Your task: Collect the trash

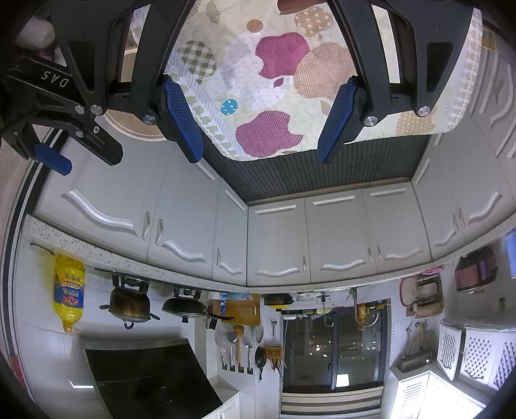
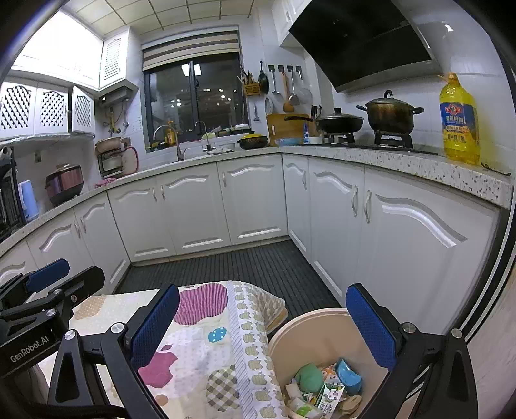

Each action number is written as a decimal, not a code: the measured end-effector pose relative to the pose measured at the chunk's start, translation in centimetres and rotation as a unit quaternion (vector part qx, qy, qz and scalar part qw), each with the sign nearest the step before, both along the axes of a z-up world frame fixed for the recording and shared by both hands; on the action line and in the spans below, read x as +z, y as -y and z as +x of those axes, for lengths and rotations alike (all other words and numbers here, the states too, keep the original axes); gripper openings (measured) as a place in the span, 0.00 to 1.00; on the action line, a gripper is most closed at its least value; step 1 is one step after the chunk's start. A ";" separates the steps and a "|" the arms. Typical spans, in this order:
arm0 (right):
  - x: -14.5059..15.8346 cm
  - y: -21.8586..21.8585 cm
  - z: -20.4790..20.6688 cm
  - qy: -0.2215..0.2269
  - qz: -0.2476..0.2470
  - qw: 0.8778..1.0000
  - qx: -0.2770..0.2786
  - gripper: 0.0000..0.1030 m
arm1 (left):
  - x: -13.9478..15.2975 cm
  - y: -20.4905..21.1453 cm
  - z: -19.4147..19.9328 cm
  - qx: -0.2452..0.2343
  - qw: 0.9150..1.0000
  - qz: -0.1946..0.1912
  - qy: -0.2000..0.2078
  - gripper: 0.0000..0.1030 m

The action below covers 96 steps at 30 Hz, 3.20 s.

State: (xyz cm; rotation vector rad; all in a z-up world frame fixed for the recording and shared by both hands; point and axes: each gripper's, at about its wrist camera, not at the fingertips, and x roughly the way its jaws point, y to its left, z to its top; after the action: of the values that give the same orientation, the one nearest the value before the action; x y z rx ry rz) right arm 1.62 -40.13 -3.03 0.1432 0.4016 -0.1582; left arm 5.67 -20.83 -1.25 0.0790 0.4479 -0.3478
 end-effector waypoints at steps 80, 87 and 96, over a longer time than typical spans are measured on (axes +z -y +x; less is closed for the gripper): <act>-1.0 1.0 1.1 -0.016 0.003 1.000 -0.001 1.00 | -0.4 0.1 1.3 -0.016 1.000 -0.001 -0.018 0.71; -1.6 0.6 1.7 -0.025 0.001 1.000 0.002 1.00 | -1.2 -0.1 1.6 -0.019 1.000 0.003 -0.016 0.71; -3.0 -0.7 3.5 -0.048 -0.006 0.999 0.016 1.00 | -2.5 -1.3 3.2 -0.020 0.999 -0.015 -0.039 0.71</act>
State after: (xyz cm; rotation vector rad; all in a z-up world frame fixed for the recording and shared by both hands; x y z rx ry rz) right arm 5.14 -39.45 -6.06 0.1184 0.4975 -0.1354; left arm 8.83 -19.57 -3.73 0.0445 0.5182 -0.3978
